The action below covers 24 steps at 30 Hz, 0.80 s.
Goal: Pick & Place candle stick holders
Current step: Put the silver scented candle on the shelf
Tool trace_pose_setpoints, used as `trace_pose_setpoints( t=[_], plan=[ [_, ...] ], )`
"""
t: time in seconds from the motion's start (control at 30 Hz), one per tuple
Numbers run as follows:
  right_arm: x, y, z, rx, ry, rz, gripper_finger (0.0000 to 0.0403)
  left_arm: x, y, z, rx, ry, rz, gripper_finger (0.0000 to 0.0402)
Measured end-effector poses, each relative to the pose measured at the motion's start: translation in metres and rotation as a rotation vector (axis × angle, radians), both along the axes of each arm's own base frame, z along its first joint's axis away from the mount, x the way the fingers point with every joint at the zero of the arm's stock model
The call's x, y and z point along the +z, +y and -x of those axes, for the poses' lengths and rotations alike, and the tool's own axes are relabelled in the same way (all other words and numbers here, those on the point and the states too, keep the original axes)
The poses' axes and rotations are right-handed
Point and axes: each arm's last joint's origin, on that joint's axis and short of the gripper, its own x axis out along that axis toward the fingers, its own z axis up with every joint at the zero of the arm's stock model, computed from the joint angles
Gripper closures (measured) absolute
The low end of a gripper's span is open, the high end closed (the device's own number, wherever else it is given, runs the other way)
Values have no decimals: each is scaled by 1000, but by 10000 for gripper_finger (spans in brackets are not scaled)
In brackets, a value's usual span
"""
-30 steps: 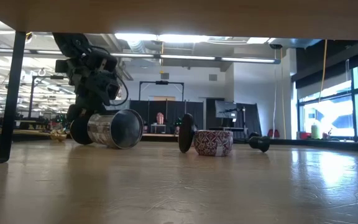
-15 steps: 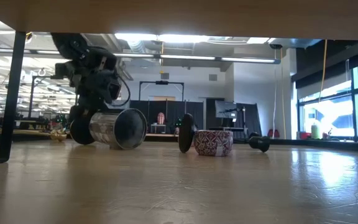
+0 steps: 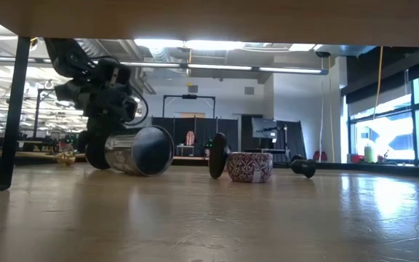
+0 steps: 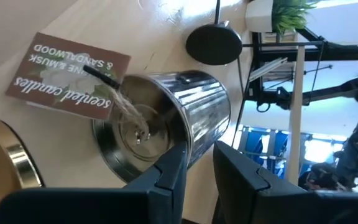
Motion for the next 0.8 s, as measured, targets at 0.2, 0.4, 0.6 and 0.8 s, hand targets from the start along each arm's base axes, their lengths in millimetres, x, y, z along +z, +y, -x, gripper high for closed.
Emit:
trace_pose_setpoints(
  t=[0.2, 0.4, 0.6, 0.8],
  plan=[
    [0, 0, 0, 0, 0, 0, 174, 3, 4, -4, 25, -37, 17, 327],
    [0, 0, 0, 0, 0, 0, 174, 3, 4, -5, 29, -38, 20, 327],
    [0, 0, 0, 5, 4, -10, 174, 5, 4, -5, 29, -44, 8, 327],
    [-2, 1, 1, 16, 21, -29, 174, 16, 5, -3, 52, -69, -68, 327]
  ],
)
